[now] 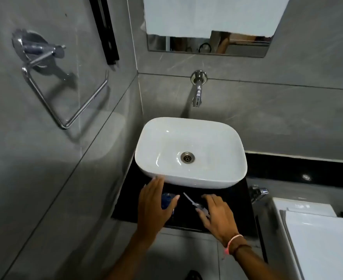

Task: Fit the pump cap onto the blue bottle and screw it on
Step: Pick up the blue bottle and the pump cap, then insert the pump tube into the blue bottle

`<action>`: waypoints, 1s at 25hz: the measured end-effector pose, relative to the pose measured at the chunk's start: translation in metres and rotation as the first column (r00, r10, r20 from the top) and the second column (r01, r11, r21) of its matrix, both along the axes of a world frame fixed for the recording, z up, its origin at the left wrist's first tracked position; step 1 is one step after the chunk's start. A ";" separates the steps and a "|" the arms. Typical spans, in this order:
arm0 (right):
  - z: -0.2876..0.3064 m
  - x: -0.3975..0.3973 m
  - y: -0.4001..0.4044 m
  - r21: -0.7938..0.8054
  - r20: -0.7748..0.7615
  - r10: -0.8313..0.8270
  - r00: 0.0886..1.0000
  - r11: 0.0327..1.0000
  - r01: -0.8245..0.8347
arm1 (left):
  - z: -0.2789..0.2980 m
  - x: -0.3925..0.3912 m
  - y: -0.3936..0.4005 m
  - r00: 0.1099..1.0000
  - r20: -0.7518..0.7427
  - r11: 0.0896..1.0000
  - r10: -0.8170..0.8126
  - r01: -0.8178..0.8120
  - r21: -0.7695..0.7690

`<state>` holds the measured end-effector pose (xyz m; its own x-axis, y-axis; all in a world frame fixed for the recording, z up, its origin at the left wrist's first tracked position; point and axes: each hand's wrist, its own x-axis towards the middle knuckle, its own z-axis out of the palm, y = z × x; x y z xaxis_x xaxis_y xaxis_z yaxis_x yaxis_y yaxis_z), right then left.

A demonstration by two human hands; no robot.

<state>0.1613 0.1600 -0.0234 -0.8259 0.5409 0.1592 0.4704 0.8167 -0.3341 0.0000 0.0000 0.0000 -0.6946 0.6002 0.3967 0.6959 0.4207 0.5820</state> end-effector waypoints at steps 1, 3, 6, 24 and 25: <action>-0.007 0.002 -0.001 -0.030 0.104 -0.032 0.994 0.999 0.036 | -0.012 0.002 -0.002 0.996 0.081 1.000 0.020 -0.020 -0.006; -0.019 0.004 0.002 -0.070 0.244 -0.060 0.968 0.994 0.080 | -0.025 0.006 -0.005 0.972 0.227 0.998 0.055 -0.050 -0.026; -0.024 0.001 0.005 -0.180 0.247 -0.073 0.966 0.976 0.120 | -0.037 0.007 -0.002 0.941 0.323 0.995 0.096 -0.087 -0.042; 0.037 -0.013 0.027 -0.603 -0.375 -0.165 0.912 0.791 -0.105 | -0.050 0.012 0.002 0.914 0.388 0.984 0.120 -0.161 0.073; 0.046 -0.015 0.029 -0.590 -0.380 -0.123 0.917 0.796 -0.137 | -0.051 0.012 0.001 0.916 0.384 0.984 0.119 -0.160 0.076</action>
<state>0.1464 0.1885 0.0223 -0.7719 0.6265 0.1083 0.1939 0.3943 -0.8983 0.0123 0.0014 -0.0507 -0.8783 0.4560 0.1440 0.3554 0.4211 0.8345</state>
